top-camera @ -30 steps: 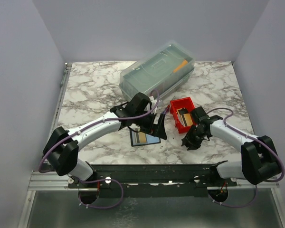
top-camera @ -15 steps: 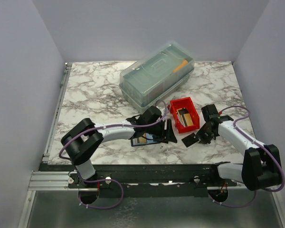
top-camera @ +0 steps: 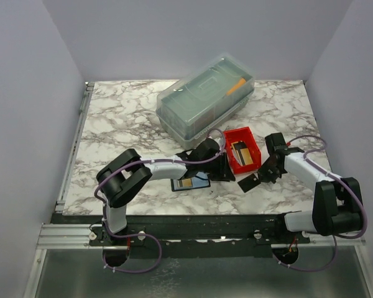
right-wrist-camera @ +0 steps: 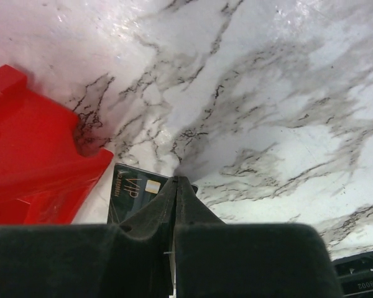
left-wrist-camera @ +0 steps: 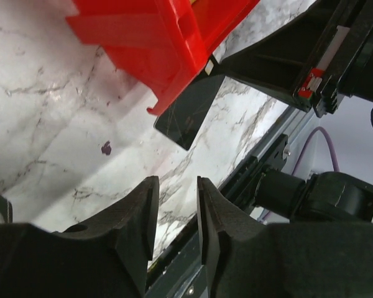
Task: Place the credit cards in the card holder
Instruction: Move the credit card to the center of the board.
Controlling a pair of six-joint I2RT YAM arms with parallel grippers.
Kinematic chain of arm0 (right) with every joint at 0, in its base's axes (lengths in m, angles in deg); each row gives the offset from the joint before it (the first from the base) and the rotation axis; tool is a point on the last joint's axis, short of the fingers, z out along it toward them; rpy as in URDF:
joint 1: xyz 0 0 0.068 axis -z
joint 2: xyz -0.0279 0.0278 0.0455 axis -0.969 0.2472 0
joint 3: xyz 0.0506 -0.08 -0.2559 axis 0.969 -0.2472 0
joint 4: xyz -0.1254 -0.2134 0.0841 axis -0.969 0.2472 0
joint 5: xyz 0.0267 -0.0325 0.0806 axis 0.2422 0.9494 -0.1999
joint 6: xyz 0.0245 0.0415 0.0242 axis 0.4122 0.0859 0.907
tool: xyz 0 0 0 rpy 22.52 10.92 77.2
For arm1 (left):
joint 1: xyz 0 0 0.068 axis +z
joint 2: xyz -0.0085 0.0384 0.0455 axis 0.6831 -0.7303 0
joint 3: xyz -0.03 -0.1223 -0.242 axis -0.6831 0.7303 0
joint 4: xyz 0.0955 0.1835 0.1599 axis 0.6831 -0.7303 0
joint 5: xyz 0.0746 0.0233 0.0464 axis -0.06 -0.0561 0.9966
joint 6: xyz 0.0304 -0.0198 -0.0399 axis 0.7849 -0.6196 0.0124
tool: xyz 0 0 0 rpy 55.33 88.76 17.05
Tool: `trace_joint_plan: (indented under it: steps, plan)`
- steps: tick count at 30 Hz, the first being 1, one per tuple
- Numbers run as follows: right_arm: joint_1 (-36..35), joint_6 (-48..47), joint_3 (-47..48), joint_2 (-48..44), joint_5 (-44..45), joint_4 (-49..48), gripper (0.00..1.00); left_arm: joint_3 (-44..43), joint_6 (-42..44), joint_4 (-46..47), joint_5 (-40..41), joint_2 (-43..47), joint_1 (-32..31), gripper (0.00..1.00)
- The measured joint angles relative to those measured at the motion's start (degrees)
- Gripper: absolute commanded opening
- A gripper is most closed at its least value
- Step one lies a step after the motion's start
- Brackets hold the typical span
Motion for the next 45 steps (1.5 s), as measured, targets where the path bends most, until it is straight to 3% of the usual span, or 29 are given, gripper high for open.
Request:
trace_joint_plan:
  steps: [9, 29, 38, 45]
  plan:
    - [0.04, 0.09, 0.7, 1.31, -0.87, -0.83, 0.0, -1.99, -0.17, 0.94, 2.45, -4.07, -0.5, 0.32]
    - [0.15, 0.0, 0.66, 1.38, -1.07, -1.01, 0.0, -6.67, -2.73, 3.08, 5.84, -10.4, -2.89, 0.4]
    - [0.15, -0.59, 0.57, 1.4, -2.21, -1.7, 0.0, -8.48, -5.16, 4.79, 2.8, -12.35, -2.91, 0.4]
    - [0.22, -1.86, -0.81, 1.09, -8.22, -5.05, 0.0, -8.07, -8.59, 7.19, -1.81, -12.35, -3.17, 0.4]
